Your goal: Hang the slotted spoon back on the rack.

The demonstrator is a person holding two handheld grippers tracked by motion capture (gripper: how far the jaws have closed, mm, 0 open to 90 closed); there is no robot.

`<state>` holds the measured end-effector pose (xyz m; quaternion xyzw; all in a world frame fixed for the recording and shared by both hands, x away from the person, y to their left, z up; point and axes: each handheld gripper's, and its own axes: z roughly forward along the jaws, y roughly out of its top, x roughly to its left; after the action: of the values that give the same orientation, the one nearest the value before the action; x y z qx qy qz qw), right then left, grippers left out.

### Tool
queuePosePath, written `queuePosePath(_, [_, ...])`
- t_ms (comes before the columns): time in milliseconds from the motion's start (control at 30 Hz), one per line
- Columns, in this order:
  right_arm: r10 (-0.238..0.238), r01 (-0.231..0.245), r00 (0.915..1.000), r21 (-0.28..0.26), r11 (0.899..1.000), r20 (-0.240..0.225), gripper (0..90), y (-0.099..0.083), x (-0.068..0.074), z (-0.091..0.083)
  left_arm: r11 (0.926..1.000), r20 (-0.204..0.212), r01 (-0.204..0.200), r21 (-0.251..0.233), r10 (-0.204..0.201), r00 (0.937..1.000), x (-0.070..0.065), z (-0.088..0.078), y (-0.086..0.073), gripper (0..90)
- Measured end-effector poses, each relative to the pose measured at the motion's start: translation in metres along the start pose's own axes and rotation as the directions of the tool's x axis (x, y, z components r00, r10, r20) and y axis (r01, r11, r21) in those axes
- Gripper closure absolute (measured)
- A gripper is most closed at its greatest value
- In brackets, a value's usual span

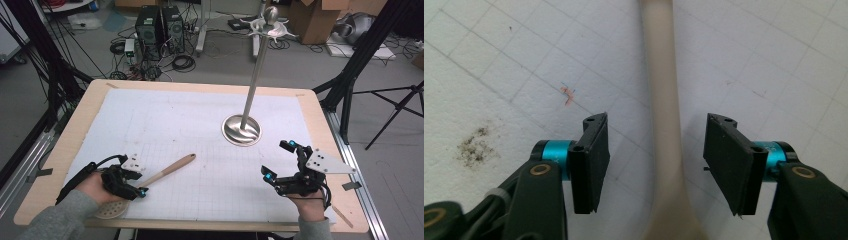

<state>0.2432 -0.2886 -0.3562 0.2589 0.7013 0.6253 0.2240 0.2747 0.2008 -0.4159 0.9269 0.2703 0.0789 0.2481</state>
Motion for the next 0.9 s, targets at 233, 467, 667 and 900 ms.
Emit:
queuePosePath(233, [0.002, -0.002, 1.0000, -0.002, 1.000, 0.000, 1.1, 0.0003, -0.0004, -0.0005, 0.9996, 0.005, 0.016, 0.022, -0.016, 0.9999, 0.0006, 0.0002, 0.0019, 58.0])
queuePosePath(467, [-0.001, 0.001, 1.0000, 0.003, 1.000, -0.005, 1.1, 0.0003, 0.0000, -0.0001, 0.9996, 0.007, -0.010, 0.027, 0.010, 0.9999, -0.0019, 0.0005, 0.0031, 66.6])
queuePosePath(667, [-0.004, 0.004, 1.0000, -0.007, 1.000, 0.003, 1.1, 0.0008, 0.0003, 0.0004, 0.9999, 0.003, -0.012, 0.002, 0.012, 0.9999, -0.0038, 0.0012, 0.0015, 74.3])
queuePosePath(900, [0.009, -0.009, 0.9997, -0.013, 1.000, 0.024, 1.1, 0.0002, -0.0002, -0.0029, 0.9988, 0.006, 0.032, -0.037, -0.031, 0.9995, -0.0033, 0.0011, -0.0028, 77.1])
